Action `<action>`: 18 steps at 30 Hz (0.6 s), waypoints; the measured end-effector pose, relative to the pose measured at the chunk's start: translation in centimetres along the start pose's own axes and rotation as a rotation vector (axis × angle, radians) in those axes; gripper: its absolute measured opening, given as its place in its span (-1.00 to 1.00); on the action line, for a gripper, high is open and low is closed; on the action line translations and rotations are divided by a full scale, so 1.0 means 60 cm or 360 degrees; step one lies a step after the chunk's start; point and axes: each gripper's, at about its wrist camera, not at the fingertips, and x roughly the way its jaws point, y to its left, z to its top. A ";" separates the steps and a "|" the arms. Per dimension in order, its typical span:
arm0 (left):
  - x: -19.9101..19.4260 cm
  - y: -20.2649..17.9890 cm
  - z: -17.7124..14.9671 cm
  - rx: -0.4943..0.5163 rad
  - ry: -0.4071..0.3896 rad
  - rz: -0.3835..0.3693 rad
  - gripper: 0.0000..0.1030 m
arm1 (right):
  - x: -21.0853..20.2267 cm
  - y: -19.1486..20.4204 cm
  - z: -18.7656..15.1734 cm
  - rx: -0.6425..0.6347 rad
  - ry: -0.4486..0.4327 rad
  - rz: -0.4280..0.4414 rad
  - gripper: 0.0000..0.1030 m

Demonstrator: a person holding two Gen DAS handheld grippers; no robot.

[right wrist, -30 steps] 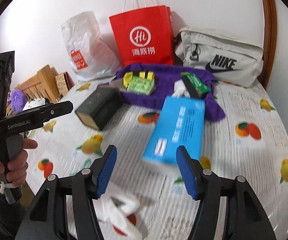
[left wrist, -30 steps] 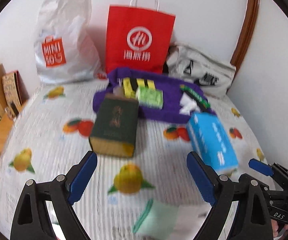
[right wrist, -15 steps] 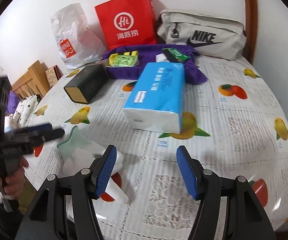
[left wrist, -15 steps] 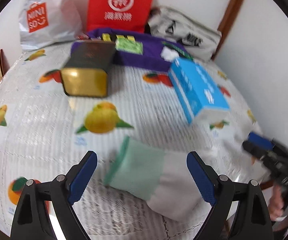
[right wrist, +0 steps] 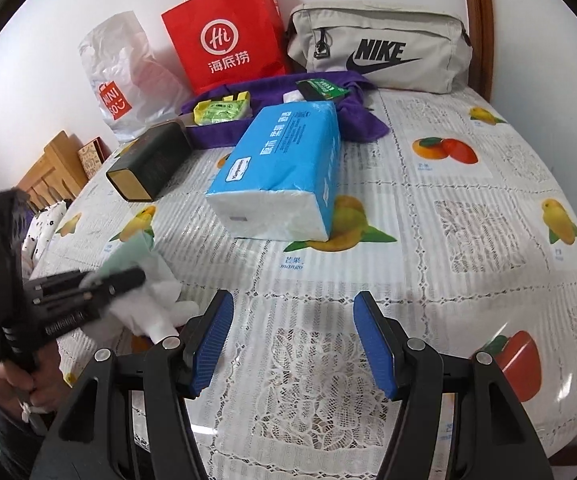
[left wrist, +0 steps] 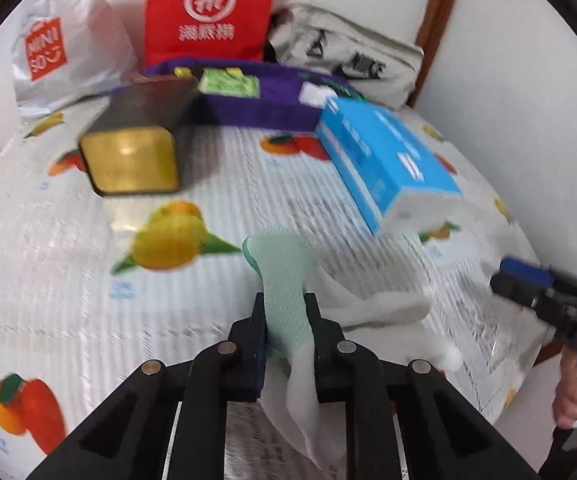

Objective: Organize soft objects
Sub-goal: 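Lift the white glove with the left gripper while the right gripper grasps the blue tissue pack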

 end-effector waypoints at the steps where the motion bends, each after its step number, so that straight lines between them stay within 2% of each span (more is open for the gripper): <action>1: -0.011 0.013 0.007 -0.0059 -0.0024 -0.0051 -0.70 | 0.001 0.002 -0.001 -0.0004 0.0003 0.0003 0.20; 4: -0.037 0.043 0.026 -0.0174 -0.0093 -0.0123 -0.70 | 0.004 0.006 -0.004 -0.0014 0.0007 0.0014 0.20; 8: -0.064 0.068 0.045 -0.0197 -0.0184 -0.0033 -0.70 | 0.007 0.012 -0.007 -0.0018 0.0017 0.0038 0.20; 14: -0.067 0.100 0.041 -0.0223 -0.0203 0.0126 -0.70 | 0.015 0.038 -0.016 -0.0105 0.0041 0.0098 0.20; 18: -0.062 0.125 0.030 -0.0257 -0.0168 0.0154 -0.70 | 0.025 0.048 -0.018 -0.0135 0.0065 0.0096 0.20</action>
